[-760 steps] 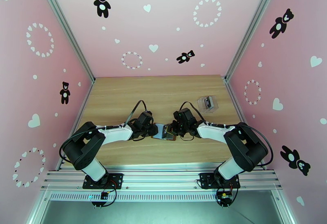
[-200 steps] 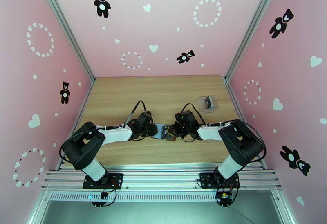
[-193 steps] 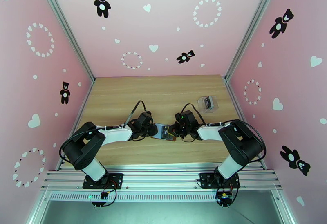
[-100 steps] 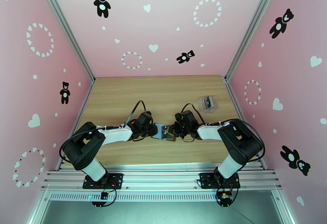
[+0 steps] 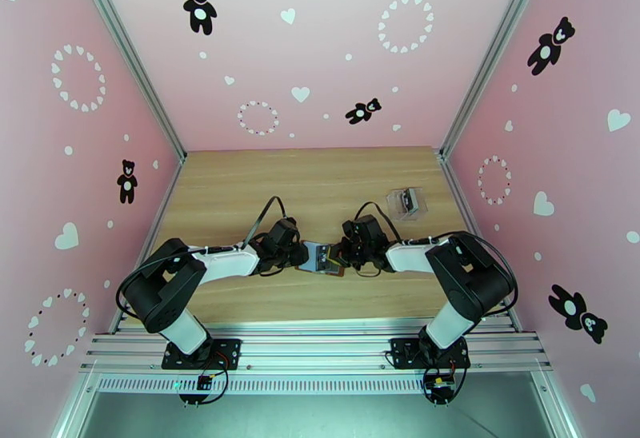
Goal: Put the credit cards into the card holder
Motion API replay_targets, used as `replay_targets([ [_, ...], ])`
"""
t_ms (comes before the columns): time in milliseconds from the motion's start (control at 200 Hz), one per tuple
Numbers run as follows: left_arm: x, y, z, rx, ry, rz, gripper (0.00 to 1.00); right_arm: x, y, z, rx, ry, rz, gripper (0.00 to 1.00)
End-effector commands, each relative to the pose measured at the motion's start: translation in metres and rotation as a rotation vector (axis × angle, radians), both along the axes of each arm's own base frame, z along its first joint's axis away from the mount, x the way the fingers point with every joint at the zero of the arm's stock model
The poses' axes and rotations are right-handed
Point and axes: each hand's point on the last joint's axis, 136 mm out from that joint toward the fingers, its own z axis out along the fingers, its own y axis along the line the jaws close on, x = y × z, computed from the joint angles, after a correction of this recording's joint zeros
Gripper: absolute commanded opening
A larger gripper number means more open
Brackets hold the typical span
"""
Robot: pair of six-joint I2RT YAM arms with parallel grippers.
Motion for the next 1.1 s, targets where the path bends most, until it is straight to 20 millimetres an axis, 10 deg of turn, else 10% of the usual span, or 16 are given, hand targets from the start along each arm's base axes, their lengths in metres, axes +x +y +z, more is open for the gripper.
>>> replay_targets([
  [0, -0.039, 0.043, -0.054, 0.189, 0.175, 0.025, 0.29, 0.004, -0.010, -0.015, -0.078, 0.027, -0.025, 0.00],
  [1096, -0.040, 0.043, -0.054, 0.188, 0.175, 0.028, 0.29, -0.009, 0.011, -0.029, -0.082, 0.081, -0.001, 0.02],
])
